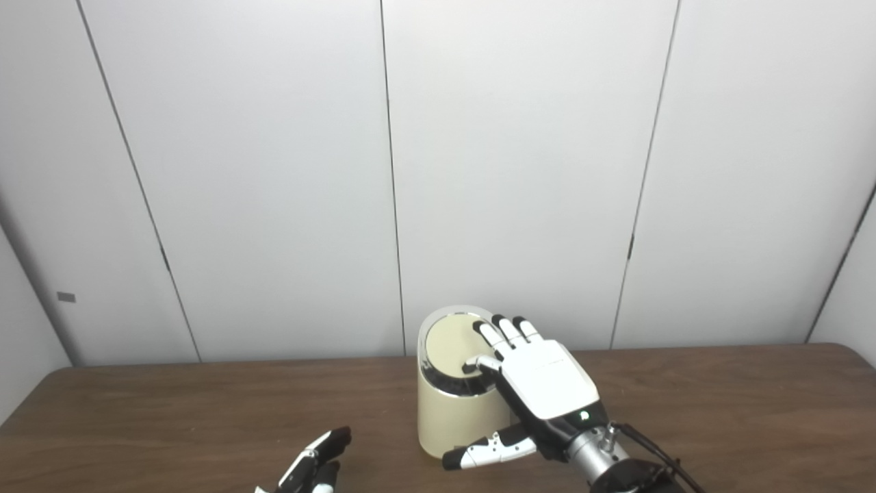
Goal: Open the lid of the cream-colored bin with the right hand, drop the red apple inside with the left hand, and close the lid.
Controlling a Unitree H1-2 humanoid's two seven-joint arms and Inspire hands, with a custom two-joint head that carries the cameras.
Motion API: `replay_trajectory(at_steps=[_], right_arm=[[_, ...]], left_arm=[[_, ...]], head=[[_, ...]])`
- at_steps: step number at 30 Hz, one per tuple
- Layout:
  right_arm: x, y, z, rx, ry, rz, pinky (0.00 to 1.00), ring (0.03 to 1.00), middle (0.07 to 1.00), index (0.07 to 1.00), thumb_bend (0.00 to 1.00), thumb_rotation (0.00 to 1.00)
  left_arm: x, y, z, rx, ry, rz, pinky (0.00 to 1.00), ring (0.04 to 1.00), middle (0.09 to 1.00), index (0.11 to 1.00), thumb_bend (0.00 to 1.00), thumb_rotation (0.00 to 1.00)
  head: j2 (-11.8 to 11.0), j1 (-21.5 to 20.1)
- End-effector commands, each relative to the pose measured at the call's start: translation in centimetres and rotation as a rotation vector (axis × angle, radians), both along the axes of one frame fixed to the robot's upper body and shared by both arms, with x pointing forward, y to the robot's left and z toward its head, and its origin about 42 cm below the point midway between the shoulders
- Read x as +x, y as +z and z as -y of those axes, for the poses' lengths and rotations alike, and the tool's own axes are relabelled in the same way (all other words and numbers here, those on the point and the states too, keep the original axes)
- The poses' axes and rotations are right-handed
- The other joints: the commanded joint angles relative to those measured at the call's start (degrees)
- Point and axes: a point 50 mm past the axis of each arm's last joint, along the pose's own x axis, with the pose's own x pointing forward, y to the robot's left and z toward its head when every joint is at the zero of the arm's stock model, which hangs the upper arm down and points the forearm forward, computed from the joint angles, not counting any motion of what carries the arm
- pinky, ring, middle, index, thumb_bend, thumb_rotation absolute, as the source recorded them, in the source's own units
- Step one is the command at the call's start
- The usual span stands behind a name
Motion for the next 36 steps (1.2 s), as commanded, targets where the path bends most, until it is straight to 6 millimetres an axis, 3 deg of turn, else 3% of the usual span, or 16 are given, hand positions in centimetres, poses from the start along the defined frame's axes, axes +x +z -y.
replay_trajectory(at_steps=[1, 12, 15, 18, 36], right_arm=[[-0.1, -2.8, 0.8, -0.064, -0.019, -0.175, 1.0, 1.0, 0.988, 0.588, 1.0, 0.98], [0.1, -3.6, 1.1, -0.056, -0.027, -0.181, 1.0, 1.0, 1.0, 0.607, 1.0, 1.0], [0.3, -3.8, 1.3, -0.041, -0.035, -0.176, 1.0, 1.0, 1.0, 0.733, 1.0, 0.99], [0.8, -4.0, 1.5, -0.032, -0.046, -0.193, 1.0, 1.0, 1.0, 0.773, 1.0, 0.99], [2.0, -5.6, 1.5, -0.05, -0.065, -0.328, 1.0, 1.0, 1.0, 0.716, 1.0, 0.99]], left_arm=[[0.3, 1.4, 0.1, -0.001, -0.006, 0.056, 0.86, 0.882, 0.855, 0.849, 0.39, 0.84], [0.3, 1.5, 0.1, 0.002, -0.007, 0.056, 0.86, 0.88, 0.854, 0.849, 0.38, 0.83], [0.2, 1.5, 0.1, 0.01, -0.007, 0.06, 0.84, 0.874, 0.851, 0.846, 0.38, 0.84], [0.2, 1.6, 0.2, 0.004, -0.008, 0.06, 0.85, 0.875, 0.851, 0.845, 0.38, 0.84], [0.1, 1.7, 0.4, 0.008, -0.007, 0.066, 0.84, 0.876, 0.854, 0.849, 0.39, 0.82]], head=[[0.1, 0.0], [0.3, 0.0], [0.4, 0.1], [0.5, 0.3], [0.9, 0.4]])
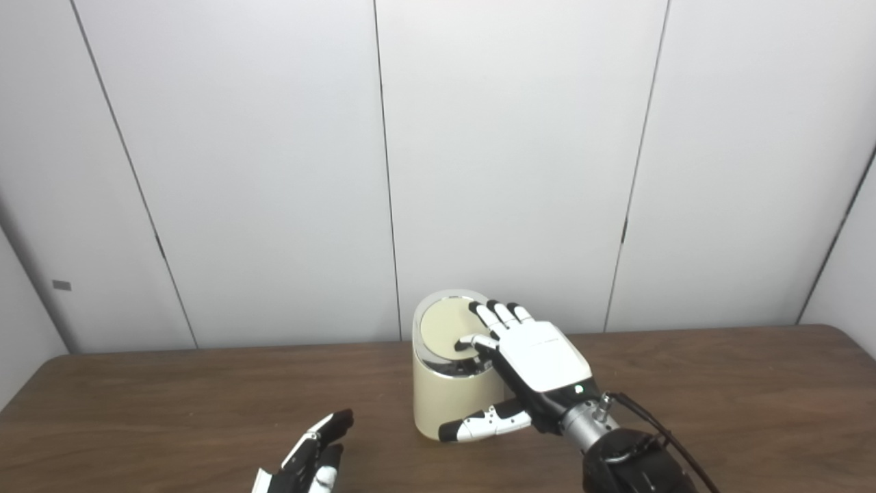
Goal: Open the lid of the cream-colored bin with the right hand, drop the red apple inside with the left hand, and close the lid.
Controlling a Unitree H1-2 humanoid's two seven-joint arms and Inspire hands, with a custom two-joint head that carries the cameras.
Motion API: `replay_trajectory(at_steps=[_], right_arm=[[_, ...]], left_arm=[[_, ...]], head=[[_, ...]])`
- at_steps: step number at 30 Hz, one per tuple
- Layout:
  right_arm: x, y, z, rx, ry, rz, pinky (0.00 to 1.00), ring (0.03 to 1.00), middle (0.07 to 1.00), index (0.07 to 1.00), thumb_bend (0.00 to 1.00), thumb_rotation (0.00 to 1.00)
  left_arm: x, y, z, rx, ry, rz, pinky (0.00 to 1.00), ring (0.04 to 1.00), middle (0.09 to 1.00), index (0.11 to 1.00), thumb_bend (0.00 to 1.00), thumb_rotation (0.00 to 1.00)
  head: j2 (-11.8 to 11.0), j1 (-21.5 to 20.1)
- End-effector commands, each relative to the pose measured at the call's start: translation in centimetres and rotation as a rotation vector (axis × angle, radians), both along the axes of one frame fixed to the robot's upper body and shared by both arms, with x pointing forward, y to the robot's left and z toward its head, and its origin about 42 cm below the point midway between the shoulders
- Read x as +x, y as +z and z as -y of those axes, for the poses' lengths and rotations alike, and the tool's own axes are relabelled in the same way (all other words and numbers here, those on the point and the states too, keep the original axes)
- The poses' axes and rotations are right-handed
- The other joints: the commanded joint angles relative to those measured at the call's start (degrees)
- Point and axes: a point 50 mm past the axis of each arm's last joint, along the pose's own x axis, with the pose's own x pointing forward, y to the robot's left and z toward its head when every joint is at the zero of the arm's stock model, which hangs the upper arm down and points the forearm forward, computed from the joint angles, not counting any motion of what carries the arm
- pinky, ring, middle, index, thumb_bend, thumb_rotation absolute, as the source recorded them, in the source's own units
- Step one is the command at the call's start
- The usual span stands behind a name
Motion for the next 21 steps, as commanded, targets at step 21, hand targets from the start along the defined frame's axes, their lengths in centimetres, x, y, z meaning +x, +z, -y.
replay_trajectory(at_steps=[21], right_arm=[[-0.6, -6.8, 0.8, -0.126, -0.049, -0.327, 1.0, 1.0, 1.0, 0.653, 1.0, 1.0]], left_arm=[[0.5, 1.8, 0.2, 0.004, -0.003, 0.066, 0.84, 0.876, 0.85, 0.843, 0.4, 0.81]], head=[[0.6, -0.2]])
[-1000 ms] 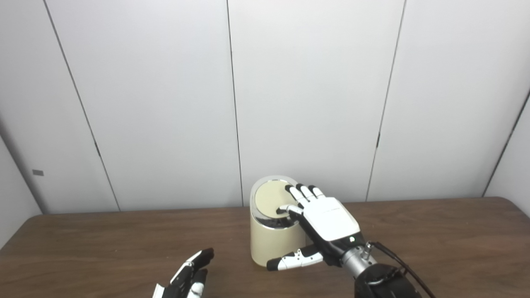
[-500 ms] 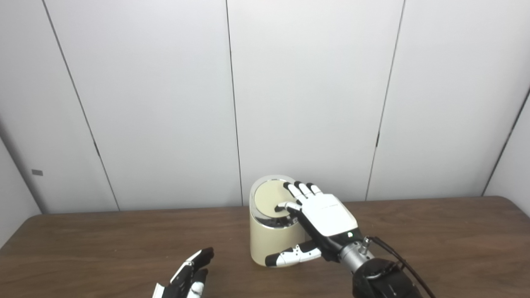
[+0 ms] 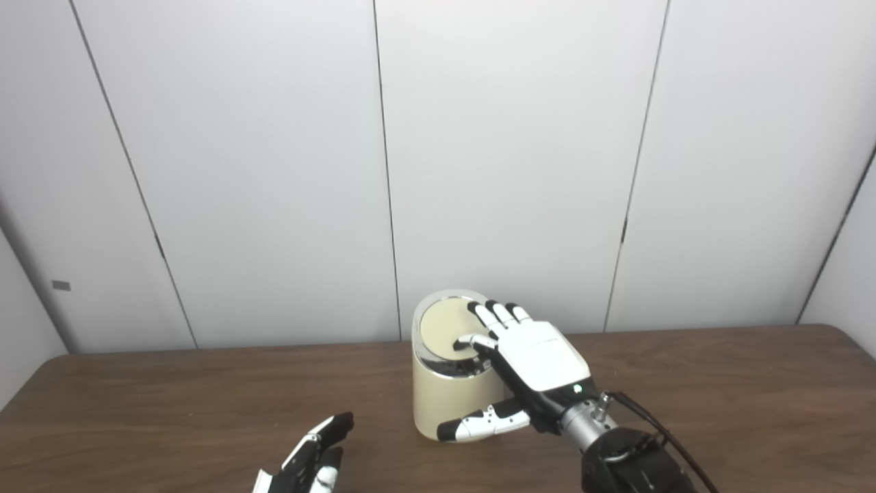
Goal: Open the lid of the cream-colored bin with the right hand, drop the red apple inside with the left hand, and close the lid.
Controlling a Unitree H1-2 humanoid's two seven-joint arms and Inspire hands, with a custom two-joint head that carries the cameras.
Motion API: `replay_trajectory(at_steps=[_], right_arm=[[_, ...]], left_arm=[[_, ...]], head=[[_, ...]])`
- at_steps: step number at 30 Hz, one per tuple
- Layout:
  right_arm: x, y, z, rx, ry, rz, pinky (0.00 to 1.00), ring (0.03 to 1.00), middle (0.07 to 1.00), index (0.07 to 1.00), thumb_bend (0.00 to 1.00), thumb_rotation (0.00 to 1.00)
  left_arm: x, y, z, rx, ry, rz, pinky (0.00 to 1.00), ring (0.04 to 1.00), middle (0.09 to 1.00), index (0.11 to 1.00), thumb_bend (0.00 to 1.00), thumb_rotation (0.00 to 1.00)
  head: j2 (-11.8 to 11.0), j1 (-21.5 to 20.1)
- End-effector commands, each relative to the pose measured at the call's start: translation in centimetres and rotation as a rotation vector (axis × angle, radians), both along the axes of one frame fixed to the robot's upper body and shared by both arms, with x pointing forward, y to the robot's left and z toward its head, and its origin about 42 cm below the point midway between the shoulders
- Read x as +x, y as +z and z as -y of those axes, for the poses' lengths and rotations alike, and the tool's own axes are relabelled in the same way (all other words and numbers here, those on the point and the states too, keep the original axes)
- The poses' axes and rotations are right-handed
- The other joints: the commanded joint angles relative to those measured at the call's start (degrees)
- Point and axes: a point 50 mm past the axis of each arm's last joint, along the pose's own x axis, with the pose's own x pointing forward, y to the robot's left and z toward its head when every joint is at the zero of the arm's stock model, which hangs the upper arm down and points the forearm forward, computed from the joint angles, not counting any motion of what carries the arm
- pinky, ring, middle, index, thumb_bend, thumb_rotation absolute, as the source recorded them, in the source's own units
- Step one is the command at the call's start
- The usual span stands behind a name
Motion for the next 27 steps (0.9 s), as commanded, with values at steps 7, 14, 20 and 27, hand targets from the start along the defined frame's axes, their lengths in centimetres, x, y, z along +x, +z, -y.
replay_trajectory(at_steps=[7, 14, 20, 27], right_arm=[[-0.6, -7.1, 0.8, -0.144, -0.06, -0.33, 1.0, 1.0, 1.0, 0.676, 1.0, 1.0], [-0.3, -7.5, 0.8, -0.133, -0.086, -0.379, 1.0, 1.0, 1.0, 0.668, 1.0, 1.0], [0.0, -7.7, 1.1, -0.114, -0.095, -0.385, 1.0, 1.0, 1.0, 0.645, 1.0, 0.99], [-0.6, -4.8, 1.2, 0.0, -0.104, -0.156, 1.0, 1.0, 0.975, 0.637, 1.0, 1.0]], left_arm=[[0.5, 1.8, 0.2, 0.009, -0.005, 0.087, 0.84, 0.873, 0.847, 0.842, 0.41, 0.81], [0.5, 1.8, 0.1, 0.003, -0.005, 0.085, 0.85, 0.876, 0.849, 0.845, 0.42, 0.81], [0.6, 1.6, 0.2, 0.006, -0.004, 0.083, 0.84, 0.875, 0.851, 0.848, 0.41, 0.82], [0.7, 1.5, 0.2, 0.008, -0.004, 0.079, 0.84, 0.87, 0.848, 0.847, 0.4, 0.82]], head=[[-0.2, -0.1], [-0.1, -0.2], [-0.3, -0.2], [-0.7, -0.3]])
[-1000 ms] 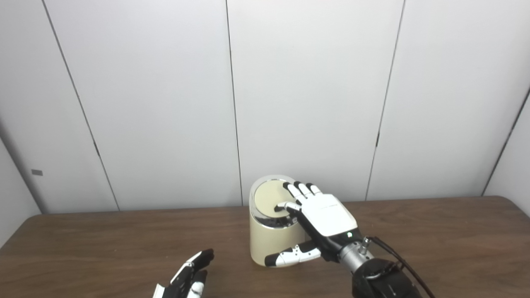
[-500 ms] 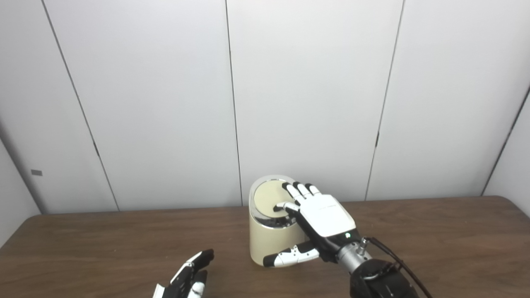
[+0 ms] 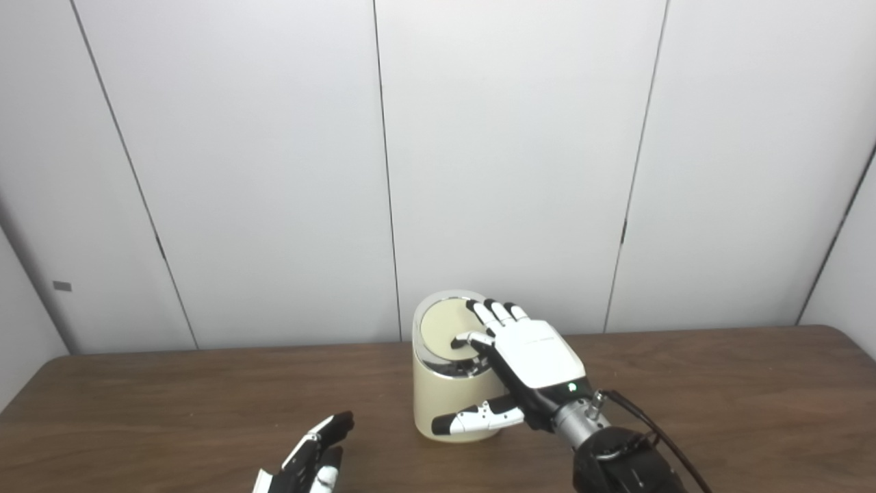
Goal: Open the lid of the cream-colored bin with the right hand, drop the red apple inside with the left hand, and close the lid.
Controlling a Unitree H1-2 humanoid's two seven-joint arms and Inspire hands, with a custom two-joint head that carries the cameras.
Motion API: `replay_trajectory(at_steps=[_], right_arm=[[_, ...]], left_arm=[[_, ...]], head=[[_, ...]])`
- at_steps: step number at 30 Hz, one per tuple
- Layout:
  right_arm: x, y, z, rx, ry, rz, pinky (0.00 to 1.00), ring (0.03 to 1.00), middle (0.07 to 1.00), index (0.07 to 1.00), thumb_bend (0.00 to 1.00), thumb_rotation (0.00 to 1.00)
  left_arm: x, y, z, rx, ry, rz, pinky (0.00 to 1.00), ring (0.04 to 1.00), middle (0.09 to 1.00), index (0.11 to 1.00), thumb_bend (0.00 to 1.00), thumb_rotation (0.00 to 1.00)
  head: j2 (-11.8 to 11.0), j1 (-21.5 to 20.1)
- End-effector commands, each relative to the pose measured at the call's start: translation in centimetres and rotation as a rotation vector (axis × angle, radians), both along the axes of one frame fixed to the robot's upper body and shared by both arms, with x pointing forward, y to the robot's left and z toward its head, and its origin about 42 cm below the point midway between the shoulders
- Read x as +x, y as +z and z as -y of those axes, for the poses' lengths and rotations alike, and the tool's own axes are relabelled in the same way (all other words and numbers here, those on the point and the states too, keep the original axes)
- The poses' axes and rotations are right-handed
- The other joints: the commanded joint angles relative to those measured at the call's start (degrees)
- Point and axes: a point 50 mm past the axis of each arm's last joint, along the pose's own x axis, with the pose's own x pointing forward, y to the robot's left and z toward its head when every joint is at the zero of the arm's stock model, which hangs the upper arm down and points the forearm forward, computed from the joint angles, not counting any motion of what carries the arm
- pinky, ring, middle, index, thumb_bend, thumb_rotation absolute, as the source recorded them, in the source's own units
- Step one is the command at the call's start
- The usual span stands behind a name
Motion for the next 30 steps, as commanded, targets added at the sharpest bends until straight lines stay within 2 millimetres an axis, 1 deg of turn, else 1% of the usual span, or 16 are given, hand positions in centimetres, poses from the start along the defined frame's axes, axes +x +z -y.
replay_trajectory(at_steps=[1, 3, 5, 7, 9, 13, 16, 21, 24, 25, 26, 27, 28, 30], right_arm=[[-0.7, -3.5, 1.4, -0.032, -0.06, -0.134, 1.0, 0.99, 0.953, 0.638, 0.96, 0.99], [-1.0, -2.7, 1.3, -0.006, -0.06, -0.087, 1.0, 0.986, 0.944, 0.669, 0.94, 0.98], [-1.1, -2.4, 1.2, 0.005, -0.058, -0.066, 0.99, 0.99, 0.949, 0.706, 0.92, 0.96], [-1.1, -2.2, 1.2, 0.013, -0.055, -0.049, 0.96, 0.978, 0.94, 0.714, 0.92, 0.94], [-1.1, -2.2, 1.2, 0.013, -0.054, -0.043, 0.95, 0.978, 0.939, 0.731, 0.92, 0.95], [-1.1, -2.3, 1.2, 0.014, -0.057, -0.053, 0.96, 0.986, 0.951, 0.761, 0.92, 0.94], [-1.1, -2.4, 1.3, 0.011, -0.058, -0.063, 0.94, 0.984, 0.951, 0.773, 0.93, 0.93], [-1.2, -2.9, 1.5, 0.01, -0.063, -0.073, 0.96, 0.989, 0.95, 0.778, 0.93, 0.93], [-1.3, -3.1, 1.6, 0.019, -0.064, -0.069, 0.95, 0.988, 0.949, 0.789, 0.93, 0.92], [-1.4, -3.2, 1.7, 0.031, -0.064, -0.062, 0.94, 0.987, 0.951, 0.806, 0.92, 0.92], [-1.4, -3.3, 1.8, 0.04, -0.064, -0.058, 0.94, 0.99, 0.96, 0.867, 0.92, 0.91], [-1.5, -3.5, 1.9, 0.059, -0.065, -0.051, 0.94, 0.991, 0.963, 0.888, 0.92, 0.91], [-1.6, -3.6, 2.0, 0.072, -0.066, -0.047, 0.95, 0.996, 0.973, 0.936, 0.92, 0.91], [-1.8, -3.9, 2.2, 0.101, -0.068, -0.035, 0.97, 1.0, 0.984, 0.983, 0.92, 0.9]], left_arm=[[0.7, 1.5, 0.2, 0.005, -0.005, 0.079, 0.84, 0.871, 0.847, 0.846, 0.41, 0.82], [0.7, 1.5, 0.2, 0.004, -0.007, 0.079, 0.84, 0.87, 0.846, 0.845, 0.41, 0.82], [0.7, 1.4, 0.2, 0.004, -0.01, 0.081, 0.84, 0.868, 0.847, 0.847, 0.41, 0.82], [0.8, 1.4, 0.2, 0.004, -0.01, 0.082, 0.84, 0.867, 0.847, 0.848, 0.4, 0.81], [0.8, 1.4, 0.2, 0.004, -0.01, 0.082, 0.83, 0.867, 0.847, 0.847, 0.4, 0.81], [0.7, 1.4, 0.2, 0.008, -0.008, 0.08, 0.83, 0.868, 0.851, 0.847, 0.39, 0.81], [0.7, 1.5, 0.3, 0.008, -0.009, 0.083, 0.84, 0.87, 0.851, 0.848, 0.38, 0.82], [0.8, 1.4, 0.2, 0.002, -0.012, 0.084, 0.84, 0.87, 0.853, 0.848, 0.39, 0.81], [0.8, 1.3, 0.3, 0.002, -0.013, 0.081, 0.84, 0.871, 0.854, 0.851, 0.39, 0.81], [0.8, 1.3, 0.3, 0.004, -0.015, 0.082, 0.84, 0.873, 0.854, 0.851, 0.4, 0.81], [0.8, 1.3, 0.3, 0.006, -0.016, 0.083, 0.84, 0.873, 0.854, 0.85, 0.39, 0.81], [0.8, 1.3, 0.3, 0.009, -0.015, 0.08, 0.84, 0.873, 0.854, 0.849, 0.39, 0.81], [0.8, 1.3, 0.3, 0.011, -0.014, 0.079, 0.83, 0.871, 0.853, 0.849, 0.38, 0.81], [0.7, 1.3, 0.3, 0.01, -0.014, 0.074, 0.82, 0.867, 0.852, 0.848, 0.38, 0.81]], head=[[-0.1, 0.0], [-0.2, -0.1], [-0.3, -0.1], [-0.4, 0.0], [-0.4, 0.0], [-0.4, 0.0], [-0.4, 0.0], [-0.4, 0.0], [-0.7, 0.0], [-0.8, 0.1], [-0.8, 0.0], [-0.9, 0.0], [-0.9, 0.0], [-1.0, -0.1]])
